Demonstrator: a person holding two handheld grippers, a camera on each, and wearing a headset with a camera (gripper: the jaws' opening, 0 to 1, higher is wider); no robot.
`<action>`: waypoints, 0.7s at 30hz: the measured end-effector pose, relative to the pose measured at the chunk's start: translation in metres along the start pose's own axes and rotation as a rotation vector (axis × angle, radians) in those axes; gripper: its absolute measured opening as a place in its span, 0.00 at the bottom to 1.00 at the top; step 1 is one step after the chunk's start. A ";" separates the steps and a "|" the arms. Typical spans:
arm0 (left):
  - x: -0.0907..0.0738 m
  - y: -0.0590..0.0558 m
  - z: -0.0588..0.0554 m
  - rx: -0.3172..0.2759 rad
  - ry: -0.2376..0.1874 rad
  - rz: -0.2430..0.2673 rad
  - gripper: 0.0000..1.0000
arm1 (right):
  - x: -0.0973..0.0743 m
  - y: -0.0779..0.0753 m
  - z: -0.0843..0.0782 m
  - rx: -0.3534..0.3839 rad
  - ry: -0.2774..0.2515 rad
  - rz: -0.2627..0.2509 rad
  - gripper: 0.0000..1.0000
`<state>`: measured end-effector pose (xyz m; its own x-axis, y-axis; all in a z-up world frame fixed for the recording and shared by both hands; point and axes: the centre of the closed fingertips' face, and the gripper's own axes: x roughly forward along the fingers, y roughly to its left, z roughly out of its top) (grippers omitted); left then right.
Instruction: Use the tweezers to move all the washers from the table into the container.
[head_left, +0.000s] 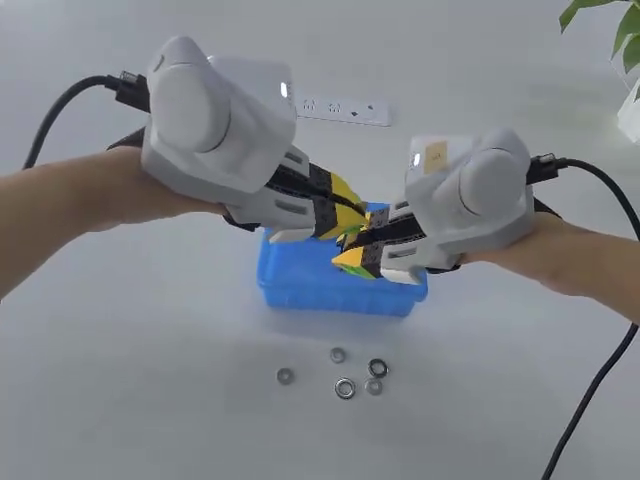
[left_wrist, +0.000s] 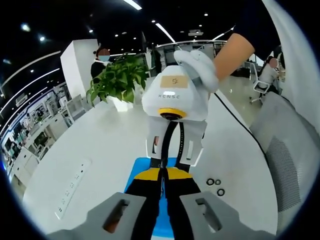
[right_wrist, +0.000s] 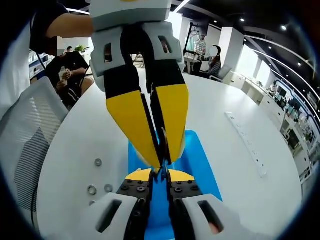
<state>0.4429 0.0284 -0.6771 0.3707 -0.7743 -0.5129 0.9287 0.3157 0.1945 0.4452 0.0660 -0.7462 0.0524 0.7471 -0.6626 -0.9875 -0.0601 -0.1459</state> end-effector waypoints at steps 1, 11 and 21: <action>0.000 0.000 0.000 0.003 0.003 -0.001 0.05 | 0.000 0.000 0.000 -0.002 0.002 -0.001 0.12; -0.003 0.001 0.000 0.013 0.005 0.004 0.05 | -0.003 -0.002 -0.003 0.003 0.012 -0.015 0.16; -0.011 0.007 0.006 0.023 0.000 0.025 0.05 | -0.006 -0.003 -0.008 0.021 0.019 -0.023 0.28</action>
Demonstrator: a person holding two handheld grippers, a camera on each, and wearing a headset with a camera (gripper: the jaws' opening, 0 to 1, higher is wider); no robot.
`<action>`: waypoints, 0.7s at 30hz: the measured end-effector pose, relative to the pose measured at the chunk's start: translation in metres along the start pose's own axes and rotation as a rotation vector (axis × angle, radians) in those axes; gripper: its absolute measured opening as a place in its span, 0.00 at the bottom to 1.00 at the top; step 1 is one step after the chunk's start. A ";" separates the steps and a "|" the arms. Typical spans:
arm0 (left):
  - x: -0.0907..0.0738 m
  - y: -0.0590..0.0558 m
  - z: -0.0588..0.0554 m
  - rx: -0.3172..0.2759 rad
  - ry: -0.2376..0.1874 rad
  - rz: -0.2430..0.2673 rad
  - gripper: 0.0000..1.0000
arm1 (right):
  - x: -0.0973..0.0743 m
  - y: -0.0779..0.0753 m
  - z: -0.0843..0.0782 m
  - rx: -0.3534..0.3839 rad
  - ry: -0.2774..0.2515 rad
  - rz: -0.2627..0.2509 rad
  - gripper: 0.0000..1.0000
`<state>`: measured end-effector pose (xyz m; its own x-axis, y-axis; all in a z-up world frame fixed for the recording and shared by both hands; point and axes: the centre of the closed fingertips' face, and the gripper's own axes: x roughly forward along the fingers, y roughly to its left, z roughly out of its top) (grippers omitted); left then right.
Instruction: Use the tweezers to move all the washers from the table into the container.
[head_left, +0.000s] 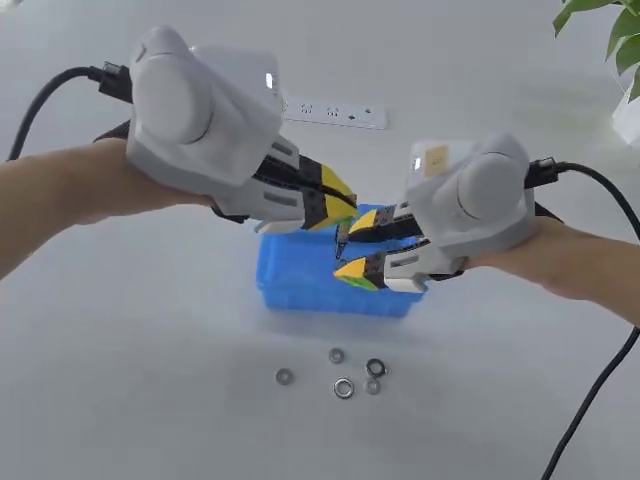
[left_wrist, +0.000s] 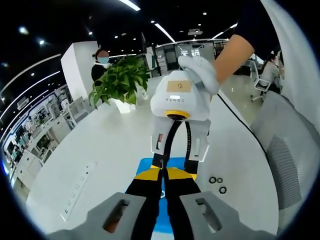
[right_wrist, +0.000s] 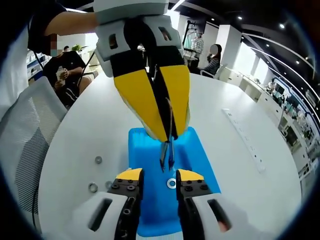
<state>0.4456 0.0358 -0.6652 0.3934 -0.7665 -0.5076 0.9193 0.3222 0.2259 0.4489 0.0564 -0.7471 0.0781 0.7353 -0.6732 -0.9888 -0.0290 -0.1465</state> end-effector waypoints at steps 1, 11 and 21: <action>-0.001 0.000 0.000 0.000 0.001 0.000 0.05 | -0.001 0.000 0.000 0.003 0.001 -0.003 0.29; -0.015 -0.004 0.009 0.004 -0.005 0.026 0.05 | -0.023 -0.004 0.009 0.038 -0.058 -0.081 0.40; -0.033 -0.023 0.019 0.009 -0.010 0.039 0.05 | -0.062 0.015 -0.003 0.108 -0.076 -0.173 0.58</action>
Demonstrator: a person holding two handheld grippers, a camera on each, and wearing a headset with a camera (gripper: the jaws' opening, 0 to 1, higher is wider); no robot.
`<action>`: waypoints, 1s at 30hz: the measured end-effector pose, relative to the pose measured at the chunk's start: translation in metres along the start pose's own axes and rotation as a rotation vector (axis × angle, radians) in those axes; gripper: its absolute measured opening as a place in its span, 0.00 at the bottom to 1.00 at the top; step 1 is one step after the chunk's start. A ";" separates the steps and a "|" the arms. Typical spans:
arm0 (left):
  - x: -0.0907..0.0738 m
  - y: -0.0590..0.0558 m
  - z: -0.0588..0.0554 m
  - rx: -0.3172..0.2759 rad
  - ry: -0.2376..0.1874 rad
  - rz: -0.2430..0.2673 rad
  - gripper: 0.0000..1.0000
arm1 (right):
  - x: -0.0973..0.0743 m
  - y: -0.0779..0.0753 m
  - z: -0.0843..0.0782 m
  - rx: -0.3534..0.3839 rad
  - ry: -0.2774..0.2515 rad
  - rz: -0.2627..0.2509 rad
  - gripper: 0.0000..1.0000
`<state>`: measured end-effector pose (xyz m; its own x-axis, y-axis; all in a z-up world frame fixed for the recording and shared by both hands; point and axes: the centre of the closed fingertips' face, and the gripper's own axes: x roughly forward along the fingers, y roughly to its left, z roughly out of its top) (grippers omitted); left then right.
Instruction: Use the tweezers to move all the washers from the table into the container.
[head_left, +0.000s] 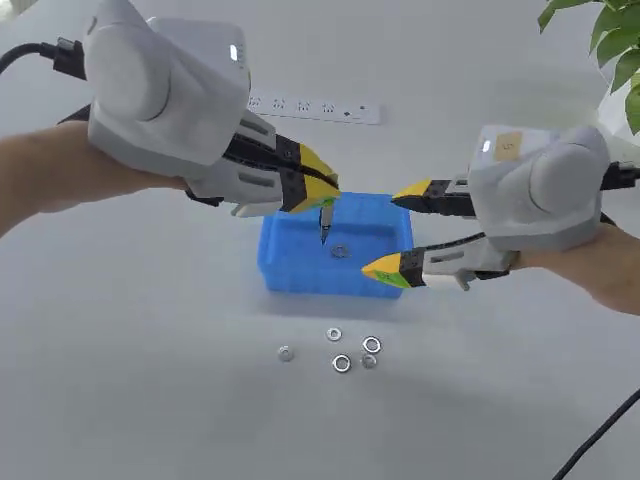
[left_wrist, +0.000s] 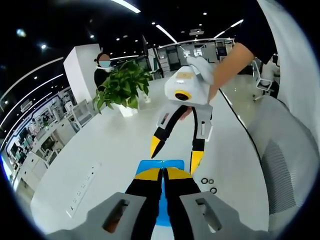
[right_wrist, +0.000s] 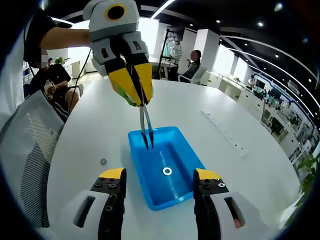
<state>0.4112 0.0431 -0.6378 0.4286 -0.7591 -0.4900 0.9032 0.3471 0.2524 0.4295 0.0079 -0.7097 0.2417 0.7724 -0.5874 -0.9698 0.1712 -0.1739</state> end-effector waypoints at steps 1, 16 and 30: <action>-0.002 -0.002 0.001 -0.008 -0.007 0.000 0.05 | -0.003 0.002 -0.001 0.008 -0.003 -0.007 0.60; -0.017 -0.063 -0.019 -0.069 0.020 -0.013 0.05 | -0.031 0.048 -0.056 0.107 0.042 0.014 0.71; -0.017 -0.082 -0.042 -0.126 0.041 0.021 0.06 | -0.042 0.066 -0.080 0.177 0.058 0.005 0.75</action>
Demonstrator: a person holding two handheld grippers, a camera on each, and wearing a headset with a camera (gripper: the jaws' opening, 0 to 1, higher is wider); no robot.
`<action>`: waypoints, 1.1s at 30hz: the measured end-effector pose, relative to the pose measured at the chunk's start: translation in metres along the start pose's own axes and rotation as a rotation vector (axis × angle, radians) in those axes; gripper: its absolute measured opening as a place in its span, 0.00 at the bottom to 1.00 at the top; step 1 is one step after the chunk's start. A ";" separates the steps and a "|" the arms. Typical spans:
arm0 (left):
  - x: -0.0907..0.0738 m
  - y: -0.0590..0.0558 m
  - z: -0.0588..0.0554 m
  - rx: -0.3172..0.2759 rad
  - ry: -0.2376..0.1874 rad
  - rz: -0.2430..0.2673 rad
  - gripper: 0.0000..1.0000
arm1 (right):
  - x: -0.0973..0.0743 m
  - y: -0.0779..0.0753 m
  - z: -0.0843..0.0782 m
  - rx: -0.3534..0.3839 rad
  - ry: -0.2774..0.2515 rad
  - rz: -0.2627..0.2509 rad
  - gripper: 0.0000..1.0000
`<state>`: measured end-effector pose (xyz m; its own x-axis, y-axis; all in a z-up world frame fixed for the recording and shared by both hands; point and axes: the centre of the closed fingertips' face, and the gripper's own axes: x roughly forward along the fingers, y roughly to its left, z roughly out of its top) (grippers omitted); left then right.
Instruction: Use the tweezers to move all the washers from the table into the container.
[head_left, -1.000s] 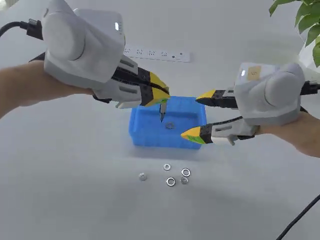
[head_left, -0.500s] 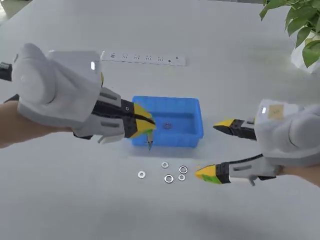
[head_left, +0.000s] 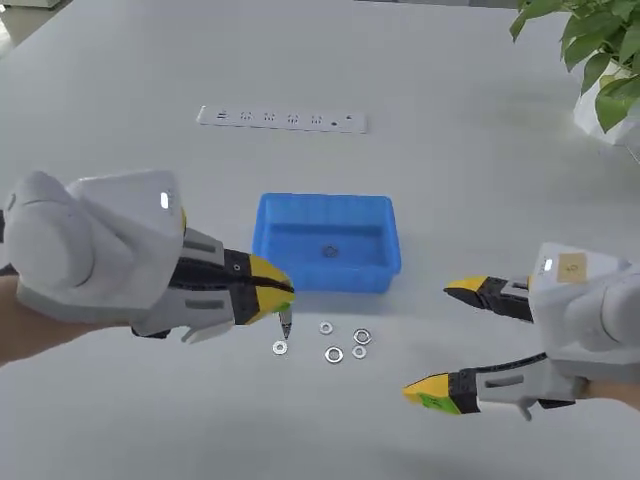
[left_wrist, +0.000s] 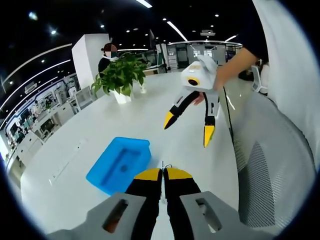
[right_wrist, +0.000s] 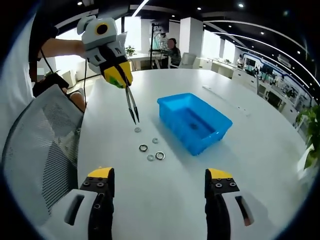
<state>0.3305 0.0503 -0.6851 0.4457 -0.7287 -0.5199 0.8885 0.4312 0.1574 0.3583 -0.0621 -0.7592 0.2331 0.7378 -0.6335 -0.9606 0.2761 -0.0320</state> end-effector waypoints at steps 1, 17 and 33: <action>0.000 0.000 -0.003 -0.009 -0.001 0.007 0.06 | -0.002 0.002 -0.001 0.005 0.001 0.001 0.75; 0.003 -0.006 -0.017 -0.023 -0.001 0.034 0.05 | -0.003 0.024 -0.015 0.043 0.016 0.032 0.81; 0.006 -0.004 -0.017 -0.020 -0.004 0.031 0.06 | 0.000 0.027 -0.017 0.051 0.027 0.057 0.82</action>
<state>0.3278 0.0529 -0.7033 0.4739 -0.7167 -0.5116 0.8716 0.4645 0.1567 0.3299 -0.0648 -0.7735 0.1735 0.7366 -0.6537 -0.9630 0.2658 0.0439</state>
